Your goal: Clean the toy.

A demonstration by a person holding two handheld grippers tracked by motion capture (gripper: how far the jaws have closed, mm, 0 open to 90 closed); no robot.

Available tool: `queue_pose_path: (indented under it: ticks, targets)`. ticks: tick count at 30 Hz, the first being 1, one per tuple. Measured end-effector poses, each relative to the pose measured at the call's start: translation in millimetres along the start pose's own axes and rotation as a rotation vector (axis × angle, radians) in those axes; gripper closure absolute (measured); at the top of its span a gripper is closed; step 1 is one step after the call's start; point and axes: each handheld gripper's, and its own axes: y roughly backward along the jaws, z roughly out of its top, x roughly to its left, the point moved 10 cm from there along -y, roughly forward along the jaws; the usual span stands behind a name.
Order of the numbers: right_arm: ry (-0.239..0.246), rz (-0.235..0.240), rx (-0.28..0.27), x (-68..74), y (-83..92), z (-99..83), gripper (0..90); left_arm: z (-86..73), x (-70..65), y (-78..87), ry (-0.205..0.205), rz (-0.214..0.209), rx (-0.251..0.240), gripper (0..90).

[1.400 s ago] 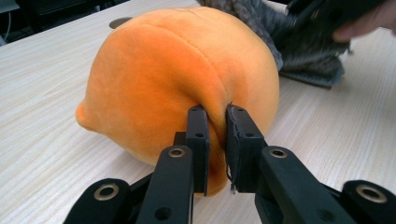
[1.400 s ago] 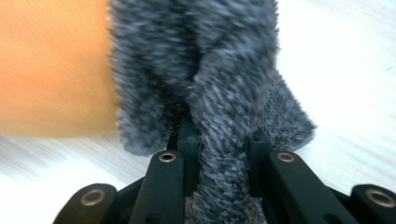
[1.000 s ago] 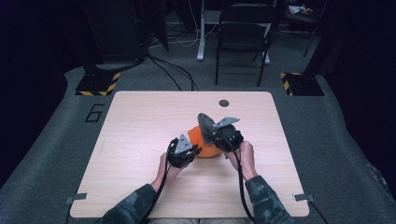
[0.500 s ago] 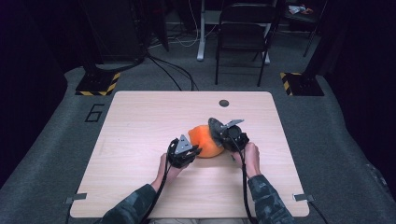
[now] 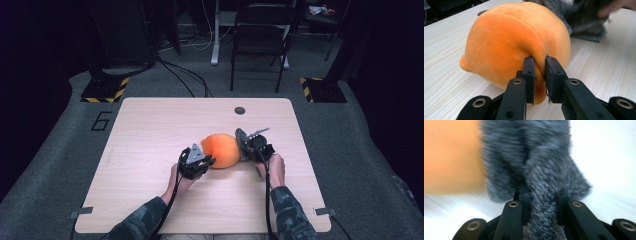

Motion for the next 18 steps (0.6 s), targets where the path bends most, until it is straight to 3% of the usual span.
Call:
queue_pose_path:
  ticks: [1,3,4,5,7,8,10,12,13,14,17,18]
  targets:
    - [0.0,0.0,0.0,0.0,0.0,0.0,74.8,0.0,0.0,0.0,0.0,0.0,0.0,78.8]
    - [-0.006,0.03,-0.085,5.0,21.1,13.7,74.8,0.0,-0.5,0.0,-0.004,0.0,0.003,78.8]
    - [0.04,0.061,-0.155,21.0,39.0,26.9,74.9,0.4,-1.1,-0.2,-0.003,-0.002,0.002,78.7]
    - [0.04,0.061,-0.155,21.0,39.0,26.9,74.9,0.6,-1.6,-0.6,-0.005,-0.001,0.0,78.7]
    - [0.073,0.101,-0.15,36.6,39.3,30.3,74.9,0.2,-1.6,-0.4,-0.01,0.0,0.001,78.4]
    - [0.086,0.107,-0.123,44.0,33.6,27.9,74.9,-0.4,-1.5,-0.3,-0.008,-0.004,0.004,78.1]
    - [0.148,0.068,-0.063,52.0,15.0,17.8,75.2,-0.8,-2.6,-1.0,-0.013,-0.006,0.007,74.9]
    - [0.17,0.037,-0.062,52.7,6.5,14.7,75.3,0.6,-3.2,0.9,-0.021,0.004,0.003,66.2]
    - [0.16,0.034,-0.057,51.1,8.7,16.9,75.3,1.2,-3.4,2.8,-0.03,0.015,0.006,55.6]
    - [0.159,0.042,-0.059,50.4,8.4,16.7,75.3,1.6,0.8,7.4,-0.052,0.093,0.011,49.1]
    - [0.156,0.044,-0.054,49.2,7.7,15.5,75.3,-1.5,2.9,8.5,-0.062,0.121,0.025,42.6]
    - [0.127,0.049,-0.057,49.7,7.5,15.2,75.4,-4.4,5.3,7.0,-0.074,0.142,0.042,41.2]
